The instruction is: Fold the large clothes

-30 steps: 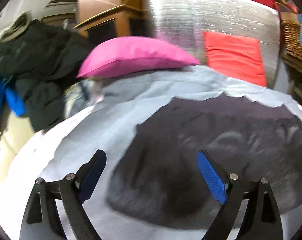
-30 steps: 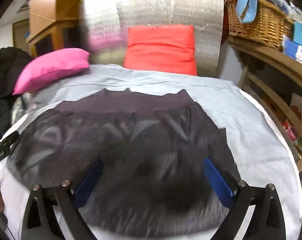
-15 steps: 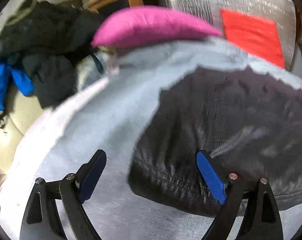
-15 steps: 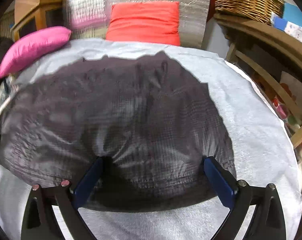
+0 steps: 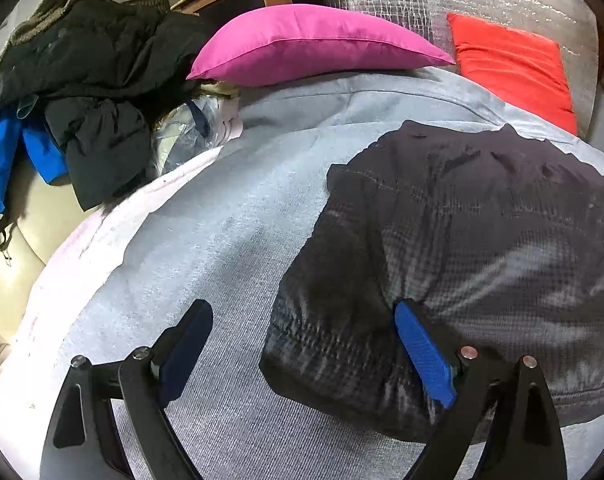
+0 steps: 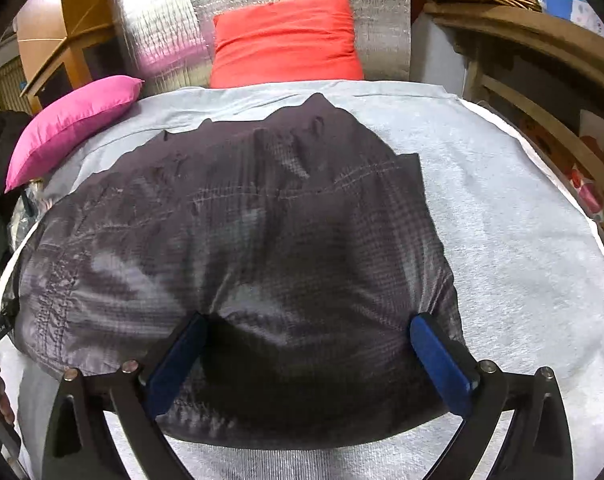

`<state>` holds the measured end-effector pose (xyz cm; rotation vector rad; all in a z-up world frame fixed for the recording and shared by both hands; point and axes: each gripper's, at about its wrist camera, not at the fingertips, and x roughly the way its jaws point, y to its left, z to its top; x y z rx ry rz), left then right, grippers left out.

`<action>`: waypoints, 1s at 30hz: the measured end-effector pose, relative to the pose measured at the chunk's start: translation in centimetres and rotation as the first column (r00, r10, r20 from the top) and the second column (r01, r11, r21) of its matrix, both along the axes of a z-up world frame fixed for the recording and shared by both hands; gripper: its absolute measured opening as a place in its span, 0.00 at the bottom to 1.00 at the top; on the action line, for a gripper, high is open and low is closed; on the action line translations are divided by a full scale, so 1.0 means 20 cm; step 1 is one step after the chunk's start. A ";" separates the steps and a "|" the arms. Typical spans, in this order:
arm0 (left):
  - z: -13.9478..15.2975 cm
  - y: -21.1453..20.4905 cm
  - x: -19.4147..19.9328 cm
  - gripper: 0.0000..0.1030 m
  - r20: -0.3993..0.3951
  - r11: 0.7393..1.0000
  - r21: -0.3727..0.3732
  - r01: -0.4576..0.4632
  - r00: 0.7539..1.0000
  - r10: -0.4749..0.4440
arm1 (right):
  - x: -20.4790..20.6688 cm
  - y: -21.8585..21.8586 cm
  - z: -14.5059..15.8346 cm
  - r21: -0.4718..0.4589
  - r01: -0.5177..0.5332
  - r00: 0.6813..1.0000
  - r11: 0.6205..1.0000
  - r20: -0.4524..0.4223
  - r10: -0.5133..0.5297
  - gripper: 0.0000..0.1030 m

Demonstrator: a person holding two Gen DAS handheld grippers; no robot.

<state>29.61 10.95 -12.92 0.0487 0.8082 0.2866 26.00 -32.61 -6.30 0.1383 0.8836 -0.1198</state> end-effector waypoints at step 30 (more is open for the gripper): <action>0.42 -0.02 -0.46 0.90 0.122 0.988 -0.140 0.070 0.991 -0.053 | -0.71 0.13 0.23 0.234 -0.085 0.995 0.968 0.079 0.068 1.00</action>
